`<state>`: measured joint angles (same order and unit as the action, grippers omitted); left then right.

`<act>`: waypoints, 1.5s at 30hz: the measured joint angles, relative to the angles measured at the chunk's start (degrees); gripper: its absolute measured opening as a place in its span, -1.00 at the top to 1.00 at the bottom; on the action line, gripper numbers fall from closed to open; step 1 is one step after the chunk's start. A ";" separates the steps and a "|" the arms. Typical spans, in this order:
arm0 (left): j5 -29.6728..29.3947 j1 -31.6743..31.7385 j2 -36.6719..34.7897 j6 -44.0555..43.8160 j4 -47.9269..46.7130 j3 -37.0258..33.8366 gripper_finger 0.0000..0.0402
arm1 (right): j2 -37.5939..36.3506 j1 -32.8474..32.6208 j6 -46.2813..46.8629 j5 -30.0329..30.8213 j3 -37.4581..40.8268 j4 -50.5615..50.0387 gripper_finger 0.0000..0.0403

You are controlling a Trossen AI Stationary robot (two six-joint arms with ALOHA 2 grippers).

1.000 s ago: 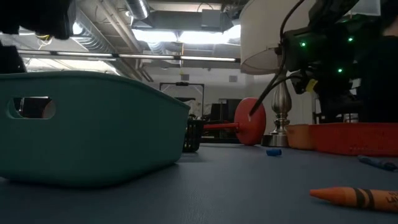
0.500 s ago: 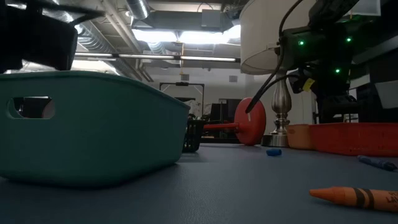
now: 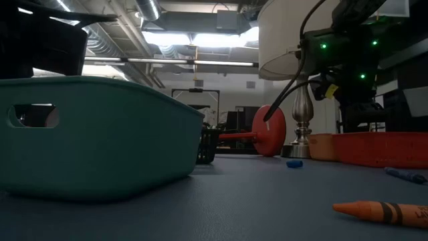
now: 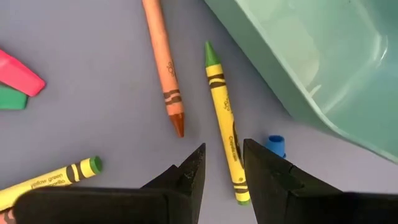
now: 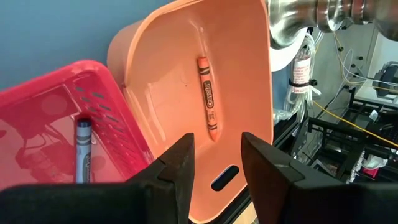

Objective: Sort crayons
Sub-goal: Put the green crayon into the black bin

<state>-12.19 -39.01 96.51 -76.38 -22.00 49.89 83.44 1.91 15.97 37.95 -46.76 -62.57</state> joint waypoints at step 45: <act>0.14 1.45 -5.51 3.50 -11.10 -0.17 0.96 | 0.00 -0.06 0.09 -5.19 -7.99 -6.27 0.36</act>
<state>-12.05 -37.55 90.99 -72.87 -33.10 49.71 83.44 1.85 16.05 32.76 -54.75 -68.83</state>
